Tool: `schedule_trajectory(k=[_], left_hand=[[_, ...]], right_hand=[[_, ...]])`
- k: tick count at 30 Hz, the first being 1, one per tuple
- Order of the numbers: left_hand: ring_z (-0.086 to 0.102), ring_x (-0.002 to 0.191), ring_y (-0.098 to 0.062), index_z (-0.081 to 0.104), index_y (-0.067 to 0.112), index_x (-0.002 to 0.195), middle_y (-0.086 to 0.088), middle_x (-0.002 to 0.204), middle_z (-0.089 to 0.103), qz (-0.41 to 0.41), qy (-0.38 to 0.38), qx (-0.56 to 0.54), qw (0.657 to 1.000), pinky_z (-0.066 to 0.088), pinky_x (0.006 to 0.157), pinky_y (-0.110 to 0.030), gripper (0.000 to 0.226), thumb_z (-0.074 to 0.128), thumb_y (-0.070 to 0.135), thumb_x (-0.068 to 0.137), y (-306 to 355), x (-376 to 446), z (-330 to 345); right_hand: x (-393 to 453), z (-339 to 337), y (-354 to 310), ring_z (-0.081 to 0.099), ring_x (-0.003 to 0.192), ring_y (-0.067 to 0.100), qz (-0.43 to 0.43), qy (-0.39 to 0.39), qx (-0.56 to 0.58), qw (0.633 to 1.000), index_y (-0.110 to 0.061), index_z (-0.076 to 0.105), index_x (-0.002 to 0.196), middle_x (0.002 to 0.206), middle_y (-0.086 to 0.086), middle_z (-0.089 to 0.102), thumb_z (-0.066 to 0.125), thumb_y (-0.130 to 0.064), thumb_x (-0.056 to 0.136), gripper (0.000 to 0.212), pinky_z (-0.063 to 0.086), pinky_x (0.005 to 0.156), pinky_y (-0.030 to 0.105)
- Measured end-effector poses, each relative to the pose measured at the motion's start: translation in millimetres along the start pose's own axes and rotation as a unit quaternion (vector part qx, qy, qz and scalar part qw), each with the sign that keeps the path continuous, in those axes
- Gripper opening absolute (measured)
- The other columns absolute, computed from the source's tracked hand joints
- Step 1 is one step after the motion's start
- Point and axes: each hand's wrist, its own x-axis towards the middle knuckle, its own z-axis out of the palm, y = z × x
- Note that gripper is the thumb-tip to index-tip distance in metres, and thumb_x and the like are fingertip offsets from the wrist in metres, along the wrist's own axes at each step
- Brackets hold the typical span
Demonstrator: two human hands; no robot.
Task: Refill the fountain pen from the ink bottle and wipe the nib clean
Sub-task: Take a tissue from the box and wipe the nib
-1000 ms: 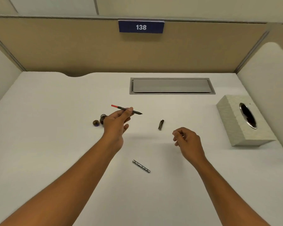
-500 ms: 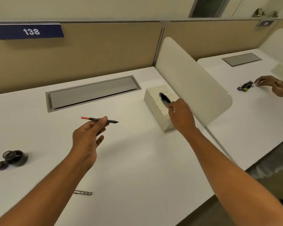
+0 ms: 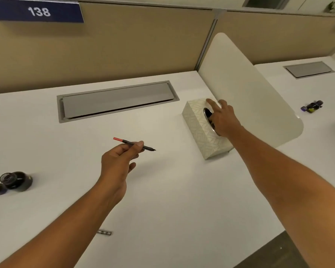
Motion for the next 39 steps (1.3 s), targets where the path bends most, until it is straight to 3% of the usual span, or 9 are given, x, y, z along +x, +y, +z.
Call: schedule_trajectory(k=[3, 8, 14, 20, 26, 29, 32, 35, 39], left_hand=[[0.069, 0.099, -0.016, 0.082, 0.02, 0.089, -0.004, 0.103, 0.082, -0.007, 0.003, -0.001, 1.0, 0.053, 0.086, -0.035, 0.015, 0.085, 0.032, 0.083, -0.9, 5.2, -1.4], [0.068, 0.099, -0.015, 0.082, 0.018, 0.093, 0.003, 0.093, 0.082, -0.009, 0.005, 0.003, 1.0, 0.052, 0.089, -0.036, 0.017, 0.084, 0.032, 0.084, -2.6, 10.6, -0.9], [0.067, 0.095, -0.015, 0.082, 0.018, 0.092, 0.003, 0.092, 0.082, -0.008, 0.005, 0.01, 1.0, 0.053, 0.086, -0.035, 0.015, 0.084, 0.032, 0.085, -2.5, 8.1, 2.0], [0.067, 0.094, -0.014, 0.082, 0.017, 0.095, 0.004, 0.09, 0.082, -0.003, 0.011, 0.016, 1.0, 0.053, 0.086, -0.035, 0.019, 0.084, 0.032, 0.084, 1.6, 6.3, -1.0], [0.068, 0.098, -0.016, 0.082, 0.017, 0.096, 0.001, 0.095, 0.083, 0.004, 0.016, 0.017, 1.0, 0.053, 0.086, -0.035, 0.02, 0.084, 0.033, 0.084, 3.8, 7.7, -5.4], [0.068, 0.097, -0.016, 0.082, 0.018, 0.094, 0.004, 0.091, 0.082, 0.007, 0.017, 0.017, 1.0, 0.053, 0.087, -0.035, 0.018, 0.084, 0.033, 0.084, 3.7, 6.9, -6.0], [0.068, 0.097, -0.015, 0.081, 0.019, 0.092, 0.004, 0.091, 0.082, 0.008, 0.015, 0.012, 1.0, 0.052, 0.086, -0.035, 0.015, 0.084, 0.032, 0.084, 3.5, 4.0, -7.0], [0.068, 0.097, -0.015, 0.081, 0.019, 0.092, 0.003, 0.092, 0.082, 0.014, 0.013, 0.009, 1.0, 0.052, 0.085, -0.035, 0.015, 0.084, 0.032, 0.084, 6.8, 1.7, -8.1], [0.068, 0.095, -0.014, 0.081, 0.02, 0.09, 0.004, 0.091, 0.082, 0.023, 0.008, -0.001, 1.0, 0.052, 0.084, -0.034, 0.013, 0.084, 0.032, 0.084, 12.9, -3.0, -8.2]], right_hand=[[9.5, 9.3, -1.0, 0.026, 0.151, 0.046, -0.001, -0.052, -0.001, 0.999, -0.007, 0.076, 0.109, 0.175, 0.004, 0.009, 0.065, -0.013, 0.092, 0.021, 0.048, 0.104, 0.057], [18.5, 13.2, -2.9, 0.037, 0.139, 0.041, 0.0, -0.079, 0.033, 0.996, -0.001, 0.065, 0.121, 0.175, 0.001, -0.009, 0.056, 0.002, 0.094, 0.028, 0.059, 0.083, 0.046], [19.7, 14.4, -4.5, 0.045, 0.128, 0.036, 0.007, -0.098, 0.03, 0.995, -0.003, 0.068, 0.107, 0.175, -0.002, -0.014, 0.059, -0.001, 0.094, 0.016, 0.05, 0.068, 0.038], [16.1, 7.1, -4.4, 0.033, 0.147, 0.043, 0.005, -0.056, -0.021, 0.998, -0.006, 0.074, 0.108, 0.174, 0.006, 0.014, 0.061, -0.012, 0.095, 0.019, 0.051, 0.098, 0.057], [25.5, -9.3, 8.6, 0.046, 0.126, 0.037, 0.021, -0.078, 0.079, 0.994, -0.01, 0.08, 0.091, 0.132, 0.013, 0.054, 0.06, -0.016, 0.091, 0.021, 0.058, 0.082, 0.047], [35.3, -15.3, 11.4, 0.046, 0.118, 0.035, 0.051, -0.167, 0.1, 0.979, -0.018, 0.074, 0.089, 0.116, 0.011, 0.052, 0.055, -0.032, 0.092, 0.024, 0.05, 0.091, 0.041], [26.8, -36.6, 7.4, 0.047, 0.12, 0.037, 0.09, -0.173, 0.159, 0.968, -0.007, 0.067, 0.093, 0.112, 0.01, 0.043, 0.06, -0.024, 0.094, 0.018, 0.045, 0.096, 0.038], [23.8, -48.7, 15.0, 0.063, 0.112, 0.037, 0.158, -0.151, 0.268, 0.938, 0.007, 0.072, 0.101, 0.115, 0.021, 0.064, 0.066, -0.021, 0.091, 0.03, 0.05, 0.088, 0.037], [9.9, -57.5, 22.6, 0.058, 0.083, 0.025, 0.233, -0.094, 0.443, 0.861, -0.004, 0.06, 0.069, 0.077, 0.007, 0.061, 0.069, -0.016, 0.09, 0.026, 0.041, 0.062, 0.029]])
